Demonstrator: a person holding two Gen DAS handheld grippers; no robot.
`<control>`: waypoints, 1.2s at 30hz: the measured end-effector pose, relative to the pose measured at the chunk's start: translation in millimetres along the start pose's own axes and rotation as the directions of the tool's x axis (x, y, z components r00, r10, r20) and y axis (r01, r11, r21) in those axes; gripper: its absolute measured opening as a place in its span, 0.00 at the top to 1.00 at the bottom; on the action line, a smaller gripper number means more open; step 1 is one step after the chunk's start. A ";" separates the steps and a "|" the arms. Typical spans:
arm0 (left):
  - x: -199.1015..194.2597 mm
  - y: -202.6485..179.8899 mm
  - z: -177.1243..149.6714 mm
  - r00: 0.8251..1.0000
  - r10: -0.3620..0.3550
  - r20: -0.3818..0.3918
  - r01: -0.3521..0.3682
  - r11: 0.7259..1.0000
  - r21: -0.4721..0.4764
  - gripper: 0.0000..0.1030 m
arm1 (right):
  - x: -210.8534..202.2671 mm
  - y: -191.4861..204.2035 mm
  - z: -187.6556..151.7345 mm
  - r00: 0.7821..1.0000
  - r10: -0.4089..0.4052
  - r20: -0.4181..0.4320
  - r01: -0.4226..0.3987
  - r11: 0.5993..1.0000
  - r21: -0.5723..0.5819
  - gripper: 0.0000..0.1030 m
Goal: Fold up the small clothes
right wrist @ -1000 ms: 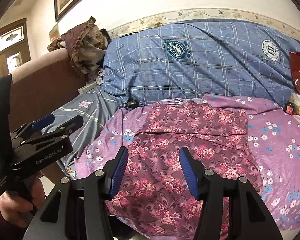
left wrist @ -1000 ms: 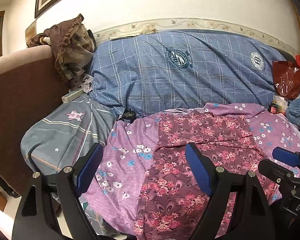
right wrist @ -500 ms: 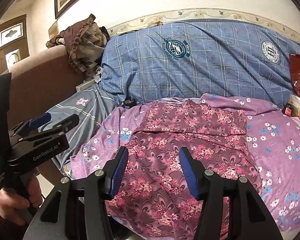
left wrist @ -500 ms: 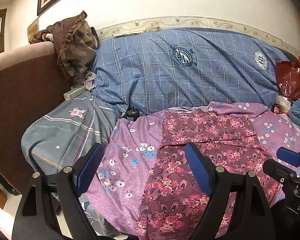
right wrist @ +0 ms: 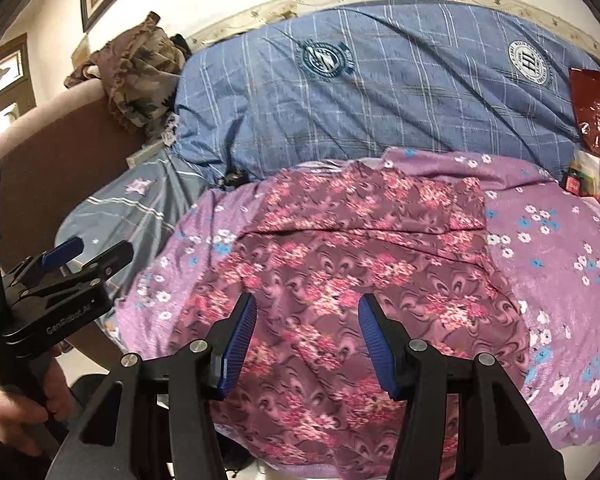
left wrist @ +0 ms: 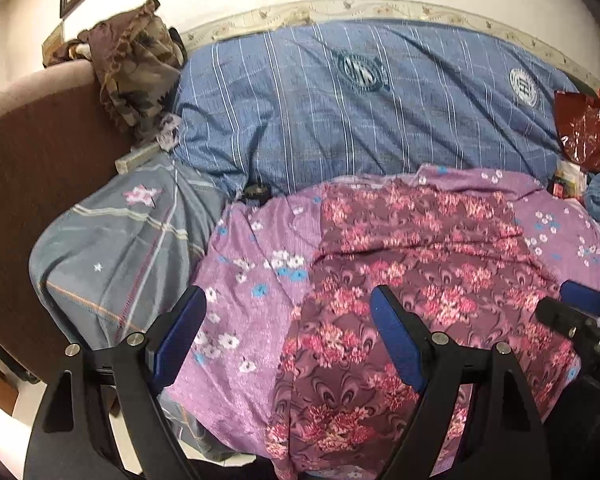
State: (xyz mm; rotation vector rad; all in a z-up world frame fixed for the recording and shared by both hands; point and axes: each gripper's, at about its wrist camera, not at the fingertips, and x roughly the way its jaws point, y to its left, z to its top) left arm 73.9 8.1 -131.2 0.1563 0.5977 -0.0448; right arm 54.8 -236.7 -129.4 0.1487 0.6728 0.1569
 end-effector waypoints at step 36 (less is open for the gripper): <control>14.5 -31.9 -13.4 0.997 0.020 -0.068 -0.014 0.996 0.091 0.18 | -0.9 -19.6 7.5 0.975 -0.221 0.035 0.222 0.973 -0.064 0.47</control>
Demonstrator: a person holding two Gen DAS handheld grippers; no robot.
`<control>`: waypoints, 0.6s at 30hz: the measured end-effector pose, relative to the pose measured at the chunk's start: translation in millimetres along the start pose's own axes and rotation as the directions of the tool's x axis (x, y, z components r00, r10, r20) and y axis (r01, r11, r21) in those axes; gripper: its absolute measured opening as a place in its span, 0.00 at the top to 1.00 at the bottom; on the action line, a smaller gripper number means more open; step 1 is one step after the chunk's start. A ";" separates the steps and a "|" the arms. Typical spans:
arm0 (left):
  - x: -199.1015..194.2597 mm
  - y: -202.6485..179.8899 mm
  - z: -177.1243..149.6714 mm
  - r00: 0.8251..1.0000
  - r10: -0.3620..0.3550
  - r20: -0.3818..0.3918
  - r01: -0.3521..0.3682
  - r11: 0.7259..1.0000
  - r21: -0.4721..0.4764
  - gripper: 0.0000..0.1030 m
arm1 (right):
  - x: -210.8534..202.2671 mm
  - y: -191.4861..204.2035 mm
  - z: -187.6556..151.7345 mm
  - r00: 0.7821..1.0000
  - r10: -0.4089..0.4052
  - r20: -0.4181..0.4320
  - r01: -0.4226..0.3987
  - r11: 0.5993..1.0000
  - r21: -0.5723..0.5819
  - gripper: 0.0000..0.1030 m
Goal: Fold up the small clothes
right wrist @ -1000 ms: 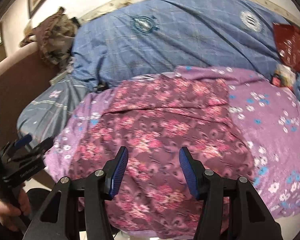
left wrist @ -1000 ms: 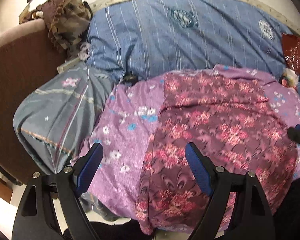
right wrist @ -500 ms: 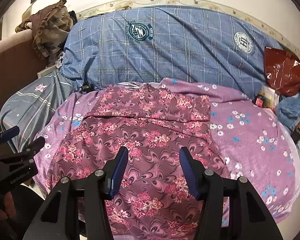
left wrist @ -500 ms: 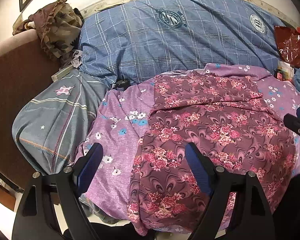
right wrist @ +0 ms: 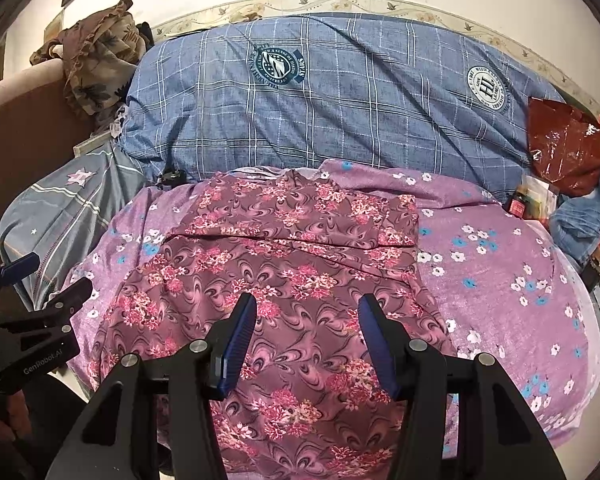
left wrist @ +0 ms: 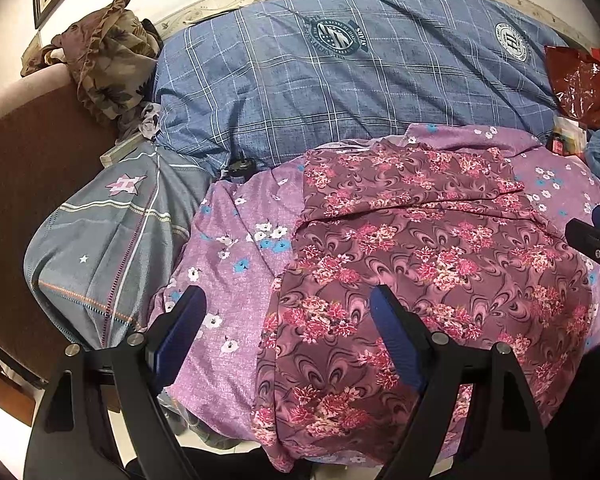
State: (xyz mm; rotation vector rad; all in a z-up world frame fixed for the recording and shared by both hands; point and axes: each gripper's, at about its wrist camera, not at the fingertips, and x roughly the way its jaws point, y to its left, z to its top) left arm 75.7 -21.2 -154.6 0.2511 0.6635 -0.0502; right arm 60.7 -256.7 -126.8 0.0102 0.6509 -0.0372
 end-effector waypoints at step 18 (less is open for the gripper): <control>13.2 59.9 -16.5 0.995 0.088 -0.053 -0.092 0.992 -0.085 0.18 | 8.2 -14.3 -4.3 0.999 0.006 -0.049 -0.005 1.000 0.025 0.47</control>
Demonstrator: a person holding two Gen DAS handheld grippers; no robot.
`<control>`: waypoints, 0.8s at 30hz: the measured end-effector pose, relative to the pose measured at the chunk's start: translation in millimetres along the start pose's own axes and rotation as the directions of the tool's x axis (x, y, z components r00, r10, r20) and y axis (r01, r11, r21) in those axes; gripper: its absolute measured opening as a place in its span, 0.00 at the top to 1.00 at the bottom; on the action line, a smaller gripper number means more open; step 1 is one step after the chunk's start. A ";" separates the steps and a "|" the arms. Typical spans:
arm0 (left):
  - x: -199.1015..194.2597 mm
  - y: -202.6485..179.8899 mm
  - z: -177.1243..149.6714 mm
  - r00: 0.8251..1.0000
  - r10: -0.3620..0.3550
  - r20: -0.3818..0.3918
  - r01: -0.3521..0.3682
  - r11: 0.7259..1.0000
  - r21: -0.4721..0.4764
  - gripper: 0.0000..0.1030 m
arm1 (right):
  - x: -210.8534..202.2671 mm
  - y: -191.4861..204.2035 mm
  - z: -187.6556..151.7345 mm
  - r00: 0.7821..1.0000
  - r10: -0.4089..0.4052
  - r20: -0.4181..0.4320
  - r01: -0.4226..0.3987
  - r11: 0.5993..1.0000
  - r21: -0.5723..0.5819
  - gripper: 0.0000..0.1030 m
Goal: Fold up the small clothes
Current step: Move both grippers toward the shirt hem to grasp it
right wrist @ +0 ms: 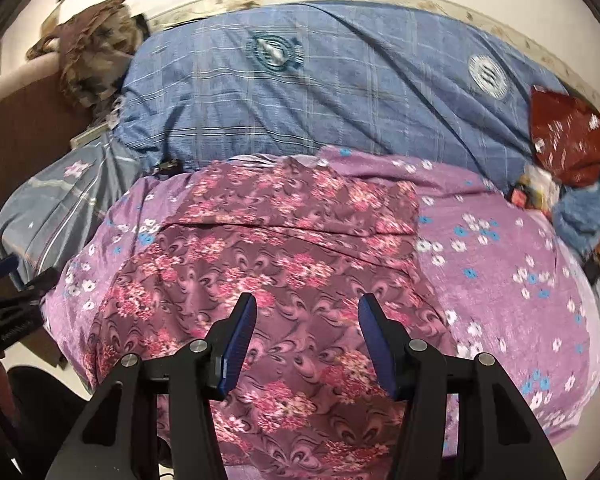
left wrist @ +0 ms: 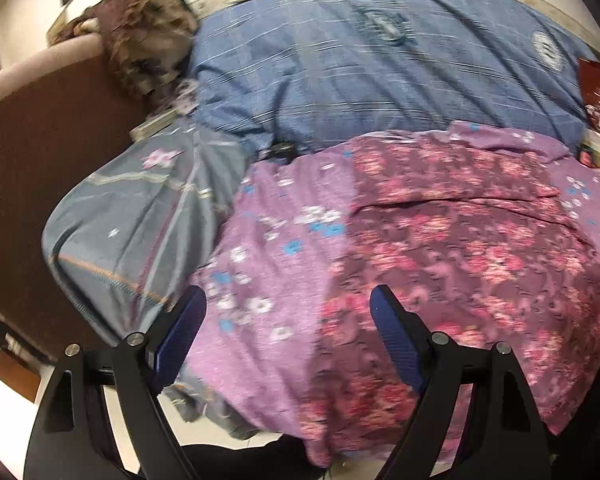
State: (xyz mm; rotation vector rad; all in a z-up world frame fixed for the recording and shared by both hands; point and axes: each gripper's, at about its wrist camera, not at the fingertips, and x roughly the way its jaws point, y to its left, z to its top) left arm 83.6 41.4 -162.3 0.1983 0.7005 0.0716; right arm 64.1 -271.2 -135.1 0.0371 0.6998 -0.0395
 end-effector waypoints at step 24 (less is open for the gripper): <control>-1.2 20.1 -73.1 0.977 -0.153 -0.151 0.150 0.988 -0.031 0.18 | 20.1 -125.4 -77.4 0.938 0.209 -0.276 -0.083 0.909 0.409 0.43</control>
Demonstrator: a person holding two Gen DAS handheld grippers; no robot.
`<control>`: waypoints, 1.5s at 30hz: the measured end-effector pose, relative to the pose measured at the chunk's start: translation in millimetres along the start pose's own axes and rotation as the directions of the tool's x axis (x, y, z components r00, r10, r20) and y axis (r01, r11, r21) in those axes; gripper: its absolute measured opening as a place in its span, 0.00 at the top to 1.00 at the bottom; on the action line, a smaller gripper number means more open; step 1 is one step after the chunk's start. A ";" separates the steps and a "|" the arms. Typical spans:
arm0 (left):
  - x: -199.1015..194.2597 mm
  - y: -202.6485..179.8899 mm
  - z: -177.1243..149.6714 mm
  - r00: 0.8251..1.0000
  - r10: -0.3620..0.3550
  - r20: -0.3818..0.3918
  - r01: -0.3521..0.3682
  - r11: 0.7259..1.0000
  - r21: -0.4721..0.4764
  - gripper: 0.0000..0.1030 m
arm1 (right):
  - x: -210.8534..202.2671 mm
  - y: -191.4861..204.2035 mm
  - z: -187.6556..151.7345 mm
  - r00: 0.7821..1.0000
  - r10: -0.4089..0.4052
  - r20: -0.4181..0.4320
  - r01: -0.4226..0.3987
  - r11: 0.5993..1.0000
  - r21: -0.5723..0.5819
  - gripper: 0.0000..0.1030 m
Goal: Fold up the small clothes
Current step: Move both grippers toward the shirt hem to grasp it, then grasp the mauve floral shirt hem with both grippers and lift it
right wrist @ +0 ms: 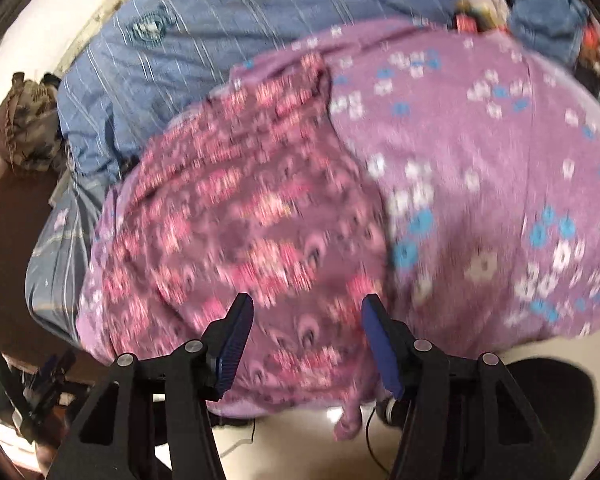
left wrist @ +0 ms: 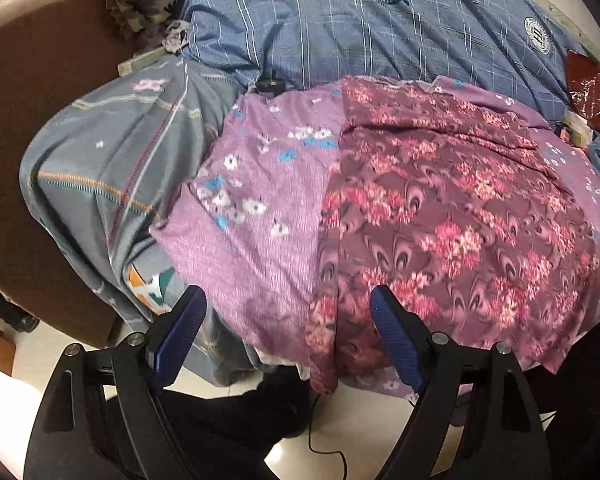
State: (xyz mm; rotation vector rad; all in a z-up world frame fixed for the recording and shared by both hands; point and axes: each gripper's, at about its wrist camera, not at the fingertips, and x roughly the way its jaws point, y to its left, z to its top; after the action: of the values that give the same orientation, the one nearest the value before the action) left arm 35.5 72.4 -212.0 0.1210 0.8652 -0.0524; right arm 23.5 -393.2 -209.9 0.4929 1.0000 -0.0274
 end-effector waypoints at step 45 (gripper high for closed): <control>109.8 8.6 -54.5 0.873 -0.409 -0.267 0.368 0.910 -0.191 0.71 | 95.6 -15.5 -79.7 0.964 -0.040 -0.261 0.041 0.999 -0.001 0.83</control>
State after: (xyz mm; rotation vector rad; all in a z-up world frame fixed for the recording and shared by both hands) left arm 66.2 88.2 -329.9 -0.1808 1.1878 -0.3626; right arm 8.5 -355.3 -328.5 0.4882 1.2691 -0.0013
